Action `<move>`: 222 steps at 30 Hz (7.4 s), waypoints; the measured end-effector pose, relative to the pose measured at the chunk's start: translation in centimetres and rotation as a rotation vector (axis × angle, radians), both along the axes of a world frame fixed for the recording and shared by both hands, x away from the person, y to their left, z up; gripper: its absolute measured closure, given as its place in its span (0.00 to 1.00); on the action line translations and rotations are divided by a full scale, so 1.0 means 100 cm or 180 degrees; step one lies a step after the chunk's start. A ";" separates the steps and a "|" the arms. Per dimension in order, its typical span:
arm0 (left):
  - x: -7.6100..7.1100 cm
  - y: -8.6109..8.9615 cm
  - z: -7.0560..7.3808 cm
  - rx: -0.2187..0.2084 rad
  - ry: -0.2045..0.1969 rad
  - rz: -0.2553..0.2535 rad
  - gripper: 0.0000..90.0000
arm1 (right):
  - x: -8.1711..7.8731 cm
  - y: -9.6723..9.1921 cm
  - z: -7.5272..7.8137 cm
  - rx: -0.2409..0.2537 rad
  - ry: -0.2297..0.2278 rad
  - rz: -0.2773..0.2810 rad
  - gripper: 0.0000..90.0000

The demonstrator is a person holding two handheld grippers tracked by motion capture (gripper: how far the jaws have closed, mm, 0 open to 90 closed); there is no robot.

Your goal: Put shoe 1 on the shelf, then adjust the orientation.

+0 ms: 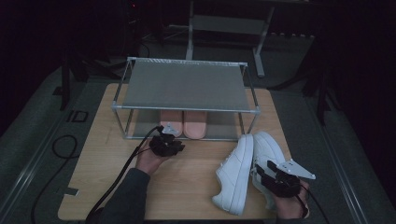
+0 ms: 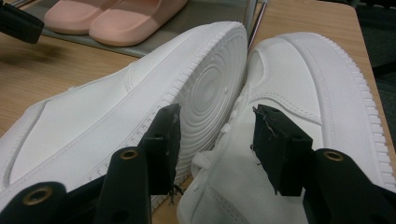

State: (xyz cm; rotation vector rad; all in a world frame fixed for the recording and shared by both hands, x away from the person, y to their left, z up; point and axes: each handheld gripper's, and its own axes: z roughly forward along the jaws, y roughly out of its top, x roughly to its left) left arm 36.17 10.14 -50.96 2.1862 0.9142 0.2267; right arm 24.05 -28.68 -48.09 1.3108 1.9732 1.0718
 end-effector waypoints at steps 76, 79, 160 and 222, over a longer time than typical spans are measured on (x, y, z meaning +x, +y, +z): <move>-0.056 -0.071 -0.001 -0.0170 0.0213 -0.0838 0.72 | -0.002 0.028 0.000 -0.0174 0.0091 0.0542 1.00; -0.057 -0.079 -0.005 -0.0142 0.0235 -0.0899 0.72 | -0.002 0.028 0.000 -0.0174 0.0094 0.0536 1.00; -0.030 -0.007 0.003 -0.0178 0.0572 -0.0554 0.94 | -0.004 0.025 0.001 -0.0246 0.0038 0.0551 0.97; -0.051 -0.021 0.052 -0.0368 0.0149 -0.0631 0.74 | -0.002 0.015 0.007 -0.0277 -0.0036 0.0403 0.93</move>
